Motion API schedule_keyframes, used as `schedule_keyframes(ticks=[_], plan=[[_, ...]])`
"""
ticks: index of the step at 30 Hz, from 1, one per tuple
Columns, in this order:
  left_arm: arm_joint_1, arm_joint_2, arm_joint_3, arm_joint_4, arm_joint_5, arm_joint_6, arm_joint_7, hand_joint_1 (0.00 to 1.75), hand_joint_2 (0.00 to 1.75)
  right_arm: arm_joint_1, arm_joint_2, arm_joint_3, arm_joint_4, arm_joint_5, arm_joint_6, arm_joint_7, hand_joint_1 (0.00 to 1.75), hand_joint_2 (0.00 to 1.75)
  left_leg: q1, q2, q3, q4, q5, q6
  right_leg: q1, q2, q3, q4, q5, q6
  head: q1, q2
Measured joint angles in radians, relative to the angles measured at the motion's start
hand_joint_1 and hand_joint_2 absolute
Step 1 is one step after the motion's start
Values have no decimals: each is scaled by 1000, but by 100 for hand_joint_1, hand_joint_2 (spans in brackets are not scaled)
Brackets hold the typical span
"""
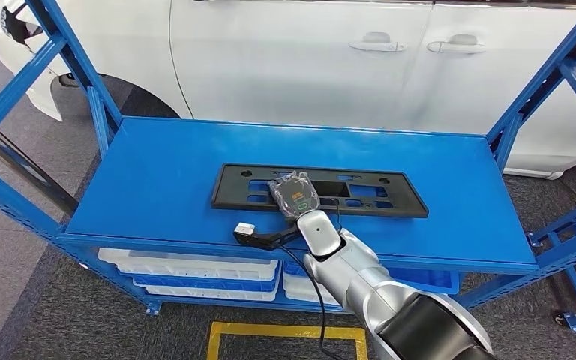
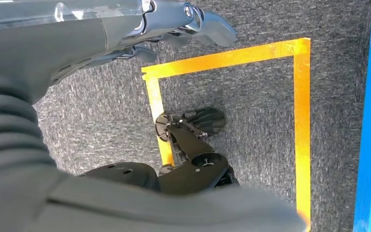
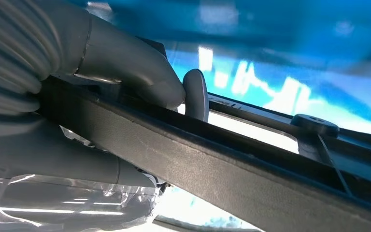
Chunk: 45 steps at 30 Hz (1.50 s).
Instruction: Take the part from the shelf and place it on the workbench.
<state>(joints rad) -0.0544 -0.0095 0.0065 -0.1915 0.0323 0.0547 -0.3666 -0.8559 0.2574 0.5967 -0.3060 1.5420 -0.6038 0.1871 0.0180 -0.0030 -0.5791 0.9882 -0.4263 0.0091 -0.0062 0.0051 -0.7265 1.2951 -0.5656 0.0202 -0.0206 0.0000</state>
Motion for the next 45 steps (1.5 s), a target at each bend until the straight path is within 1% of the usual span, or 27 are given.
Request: schedule_keyframes(ticks=[1,3,4,6,8,10,12,14,15,16,19,20,22,24,26,29,30,31,32,34,35,36,39,40,42,44,45], plan=[[0,0,0,0,-1,0,1,0,175,-1,0,-3,-4,-1,-14,-4,175,175,0,0,0,2,-1,-1,-2,0,10,-25,24,0,0,0],[-2,-2,0,0,0,0,-7,0,175,-3,-1,-13,-30,-8,-44,-18,175,175,0,-1,1,7,-5,-7,-4,-1,74,-161,93,-4,0,0],[-4,-2,0,0,2,0,-17,0,175,-3,-2,-21,-58,-16,-58,-31,175,175,-2,-2,-1,11,-8,-11,-4,-1,101,-223,116,-7,0,0],[-6,-2,2,0,11,-1,-41,0,175,8,-6,-43,-142,-46,-78,-78,175,175,-5,-1,-6,16,-10,-21,0,0,122,-278,128,-16,-1,0],[-7,-3,11,0,28,-6,-55,0,175,40,-10,-83,-267,-121,-82,-189,175,175,-3,-2,-8,15,-11,-33,2,0,121,-281,130,-28,-1,0],[-6,-4,28,0,54,-15,-70,0,175,89,-7,-152,-437,-315,-82,-408,175,175,0,-1,-21,46,-37,-43,0,-1,122,-285,132,-41,-3,0],[-7,-6,50,0,78,-26,-87,0,175,136,-8,-208,-628,-629,-78,-622,175,175,2,-1,-68,154,-100,-50,-1,-5,123,-287,131,-49,-6,0],[-5,-7,71,0,93,-35,-100,0,175,177,-28,-223,-817,-951,-50,-703,175,175,3,0,-126,284,-152,-53,2,-11,124,-286,129,-52,-7,0],[-2,-8,81,0,98,-39,-106,0,175,197,-43,-225,-905,-1085,-20,-712,175,175,3,0,-139,312,-154,-53,3,-12,125,-286,128,-52,-7,0],[3,-8,91,0,102,-43,-112,0,175,219,-58,-227,-987,-1197,23,-718,175,175,3,0,-131,299,-135,-51,3,-12,127,-286,126,-52,-6,0],[13,-7,111,0,105,-48,-133,0,175,297,-101,-230,-1205,-1443,185,-756,175,175,-1,-1,-34,101,-38,-33,4,-4,135,-285,121,-46,-6,0],[14,-8,117,0,106,-50,-140,0,175,325,-114,-230,-1267,-1501,239,-770,175,175,-4,-1,-9,50,-25,-27,5,-2,135,-285,120,-42,-6,0],[16,-9,125,0,107,-54,-153,0,175,386,-137,-229,-1372,-1590,338,-794,175,175,-10,-3,7,19,-28,-20,4,0,134,-286,120,-31,-6,0],[18,-12,129,0,105,-52,-158,0,175,447,-154,-223,-1451,-1636,410,-814,175,175,-7,-3,13,7,-25,-12,4,0,135,-285,117,-19,-6,0],[20,-15,134,0,103,-47,-160,0,175,494,-169,-213,-1506,-1656,459,-830,175,175,-1,-1,19,-5,-18,-2,3,0,115,-236,81,-10,-6,0],[19,-16,142,0,103,-37,-158,0,175,550,-189,-189,-1546,-1656,491,-853,175,175,-1,2,19,-6,-13,4,-3,-1,28,-44,-12,1,-6,0],[20,-16,144,0,103,-35,-156,0,175,566,-195,-180,-1553,-1651,495,-859,175,175,-1,2,18,-3,-13,4,-6,-1,11,-5,-23,4,-6,0],[20,-16,145,0,103,-34,-155,0,175,578,-200,-172,-1558,-1646,498,-864,175,175,-1,2,16,0,-13,4,-9,-1,13,-6,-13,6,-5,0],[20,-16,145,0,103,-33,-153,0,175,587,-205,-163,-1562,-1642,498,-868,175,175,0,1,13,4,-13,3,-13,-2,35,-47,14,8,-5,0],[19,-16,146,0,103,-33,-150,0,175,593,-212,-147,-1567,-1635,499,-872,175,175,-1,0,7,16,-16,-4,-17,-3,109,-184,73,9,-5,0],[19,-16,147,0,103,-32,-149,0,175,595,-214,-139,-1568,-1631,499,-872,175,175,-3,-1,4,21,-18,-10,-18,-2,134,-235,91,6,-6,0],[19,-16,147,0,103,-31,-148,0,175,596,-217,-133,-1569,-1626,498,-873,175,175,-4,-1,0,25,-18,-16,-17,-1,146,-262,99,1,-6,0],[20,-15,150,0,103,-30,-144,0,175,599,-221,-115,-1573,-1604,492,-873,175,175,-2,-3,-6,25,-13,-36,-14,0,138,-271,112,-20,-7,0],[21,-15,151,0,103,-30,-142,0,175,598,-222,-110,-1574,-1595,489,-873,175,175,-1,-2,-11,34,-24,-42,-14,-1,134,-274,119,-27,-7,0],[21,-16,152,0,103,-31,-137,0,175,597,-222,-99,-1578,-1577,481,-873,175,175,2,-1,-39,112,-92,-49,-16,-5,121,-279,133,-39,-9,0],[21,-16,153,0,103,-31,-134,0,175,597,-223,-91,-1581,-1566,475,-873,175,175,2,-1,-82,248,-179,-53,-12,-6,104,-278,147,-43,-10,0],[21,-16,154,0,103,-31,-132,0,175,598,-223,-89,-1582,-1563,474,-873,175,175,2,-1,-92,296,-203,-53,-9,-7,94,-278,154,-44,-10,0]])
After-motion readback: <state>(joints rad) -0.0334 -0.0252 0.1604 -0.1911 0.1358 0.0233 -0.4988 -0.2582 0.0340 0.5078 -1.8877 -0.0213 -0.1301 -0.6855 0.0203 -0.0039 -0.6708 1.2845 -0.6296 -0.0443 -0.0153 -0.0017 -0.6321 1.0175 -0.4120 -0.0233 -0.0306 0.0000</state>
